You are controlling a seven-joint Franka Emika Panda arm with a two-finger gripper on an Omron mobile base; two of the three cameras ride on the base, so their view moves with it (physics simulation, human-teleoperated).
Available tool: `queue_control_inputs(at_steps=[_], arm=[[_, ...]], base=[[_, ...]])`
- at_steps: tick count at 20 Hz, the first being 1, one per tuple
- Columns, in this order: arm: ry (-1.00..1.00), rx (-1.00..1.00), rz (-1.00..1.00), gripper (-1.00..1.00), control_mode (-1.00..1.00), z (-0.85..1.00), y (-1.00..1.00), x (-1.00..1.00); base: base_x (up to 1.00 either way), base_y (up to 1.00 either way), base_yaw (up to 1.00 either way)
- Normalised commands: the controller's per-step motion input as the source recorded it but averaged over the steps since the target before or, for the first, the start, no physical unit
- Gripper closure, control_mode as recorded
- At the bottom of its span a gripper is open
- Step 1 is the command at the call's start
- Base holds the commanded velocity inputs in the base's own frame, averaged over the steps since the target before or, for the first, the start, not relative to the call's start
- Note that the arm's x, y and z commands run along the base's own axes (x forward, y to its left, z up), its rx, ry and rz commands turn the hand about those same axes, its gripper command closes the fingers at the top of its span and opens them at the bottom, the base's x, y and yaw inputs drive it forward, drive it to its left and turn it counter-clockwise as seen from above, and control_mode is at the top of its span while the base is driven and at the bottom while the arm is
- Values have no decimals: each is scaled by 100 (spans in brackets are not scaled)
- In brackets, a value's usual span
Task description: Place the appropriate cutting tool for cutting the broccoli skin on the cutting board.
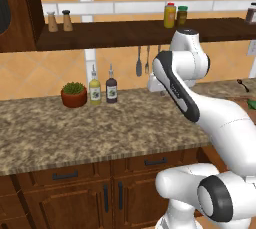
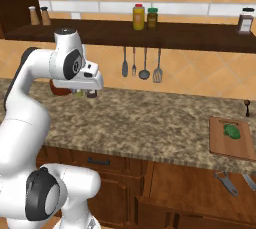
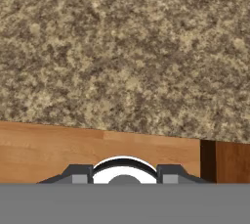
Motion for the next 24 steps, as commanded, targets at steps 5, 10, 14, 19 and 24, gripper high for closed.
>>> queue_control_inputs(at_steps=[5,10,14,19,24], arm=[[-4,0,0,-100,-100,-11,-28,-31],[-1,8,0,-100,-100,-24,-100,-68],[0,10,0,-100,-100,-16,-100,-75],[2,7,0,-100,-100,-35,-100,-59],[5,0,6,-100,-100,-71,-100,-24]], base=[[0,0,0],[0,0,0],[0,0,0],[0,0,0],[0,0,0]])
